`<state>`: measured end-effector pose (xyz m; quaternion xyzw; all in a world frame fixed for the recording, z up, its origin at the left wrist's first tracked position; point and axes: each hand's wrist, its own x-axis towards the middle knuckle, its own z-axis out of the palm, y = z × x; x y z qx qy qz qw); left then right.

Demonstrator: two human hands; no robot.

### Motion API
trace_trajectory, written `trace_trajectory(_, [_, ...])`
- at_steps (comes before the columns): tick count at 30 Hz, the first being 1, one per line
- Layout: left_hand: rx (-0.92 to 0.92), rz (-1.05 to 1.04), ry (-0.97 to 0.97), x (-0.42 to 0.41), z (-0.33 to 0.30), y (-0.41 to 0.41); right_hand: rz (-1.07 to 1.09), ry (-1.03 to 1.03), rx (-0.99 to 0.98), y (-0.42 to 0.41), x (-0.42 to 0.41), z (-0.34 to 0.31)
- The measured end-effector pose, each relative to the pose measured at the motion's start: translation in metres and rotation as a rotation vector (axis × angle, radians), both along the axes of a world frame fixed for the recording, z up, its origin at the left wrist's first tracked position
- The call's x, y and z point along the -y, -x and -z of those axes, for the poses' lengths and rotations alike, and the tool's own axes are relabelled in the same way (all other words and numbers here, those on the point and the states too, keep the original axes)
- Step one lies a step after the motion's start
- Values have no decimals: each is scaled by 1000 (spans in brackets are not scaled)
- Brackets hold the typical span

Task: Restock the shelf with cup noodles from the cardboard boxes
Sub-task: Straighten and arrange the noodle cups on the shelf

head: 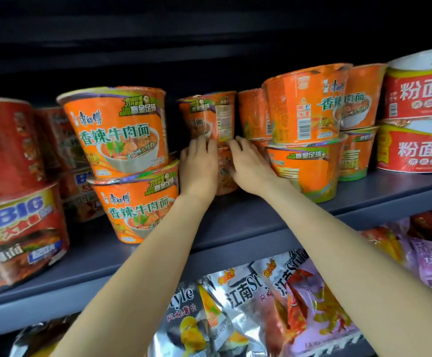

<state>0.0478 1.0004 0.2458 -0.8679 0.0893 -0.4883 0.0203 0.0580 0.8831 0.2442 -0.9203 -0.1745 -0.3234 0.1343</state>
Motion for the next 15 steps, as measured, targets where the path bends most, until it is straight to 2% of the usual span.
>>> trace_trajectory(2, [-77,-47,33,-1,0,-1,-36,-39,72,-1,-2,3])
trace_trajectory(7, [49,-17,-45,-3,5,-5,82,-23,244,-1,-5,-1])
trace_trajectory(12, [-18,-124,-28,-2,7,-10,91,3,217,-6,-17,-8])
trace_trajectory(15, [-69,-167,-16,-1,7,-12,-10,-142,182,-7,-8,-8])
